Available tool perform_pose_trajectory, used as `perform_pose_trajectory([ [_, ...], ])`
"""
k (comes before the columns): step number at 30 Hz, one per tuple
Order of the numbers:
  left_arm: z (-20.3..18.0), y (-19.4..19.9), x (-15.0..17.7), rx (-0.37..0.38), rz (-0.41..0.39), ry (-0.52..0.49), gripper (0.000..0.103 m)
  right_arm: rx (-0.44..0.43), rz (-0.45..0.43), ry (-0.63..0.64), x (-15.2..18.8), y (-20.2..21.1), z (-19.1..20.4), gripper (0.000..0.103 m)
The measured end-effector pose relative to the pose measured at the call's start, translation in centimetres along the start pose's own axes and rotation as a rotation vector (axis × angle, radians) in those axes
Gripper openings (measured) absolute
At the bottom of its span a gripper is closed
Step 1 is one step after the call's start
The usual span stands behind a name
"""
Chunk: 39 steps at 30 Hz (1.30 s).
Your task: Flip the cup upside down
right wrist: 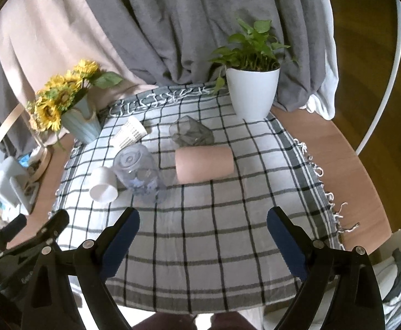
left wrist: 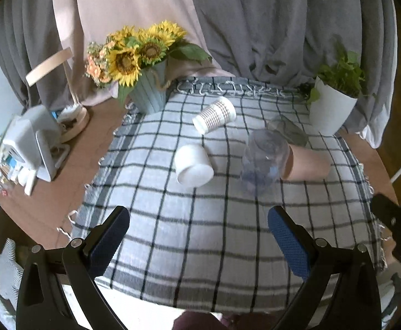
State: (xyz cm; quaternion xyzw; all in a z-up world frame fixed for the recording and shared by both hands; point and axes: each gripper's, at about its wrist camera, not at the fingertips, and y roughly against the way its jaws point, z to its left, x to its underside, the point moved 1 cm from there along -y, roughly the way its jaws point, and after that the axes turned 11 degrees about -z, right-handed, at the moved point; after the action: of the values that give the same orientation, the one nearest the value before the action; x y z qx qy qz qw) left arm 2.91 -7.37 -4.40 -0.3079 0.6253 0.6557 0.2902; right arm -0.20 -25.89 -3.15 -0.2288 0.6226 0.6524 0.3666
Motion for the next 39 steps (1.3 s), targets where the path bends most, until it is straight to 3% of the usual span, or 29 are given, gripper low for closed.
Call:
perform_pose_trajectory([
  [11,0.3,1.8,-0.2,0.003,-0.048,0.002,0.103,0.024,-0.049,0.016,0.3,1.8,0.7,0.098],
  [39,0.6,1.6,-0.1,0.004,-0.039,0.011,0.103,0.034,-0.057,0.012,0.2,2.2,0.5,0.098],
])
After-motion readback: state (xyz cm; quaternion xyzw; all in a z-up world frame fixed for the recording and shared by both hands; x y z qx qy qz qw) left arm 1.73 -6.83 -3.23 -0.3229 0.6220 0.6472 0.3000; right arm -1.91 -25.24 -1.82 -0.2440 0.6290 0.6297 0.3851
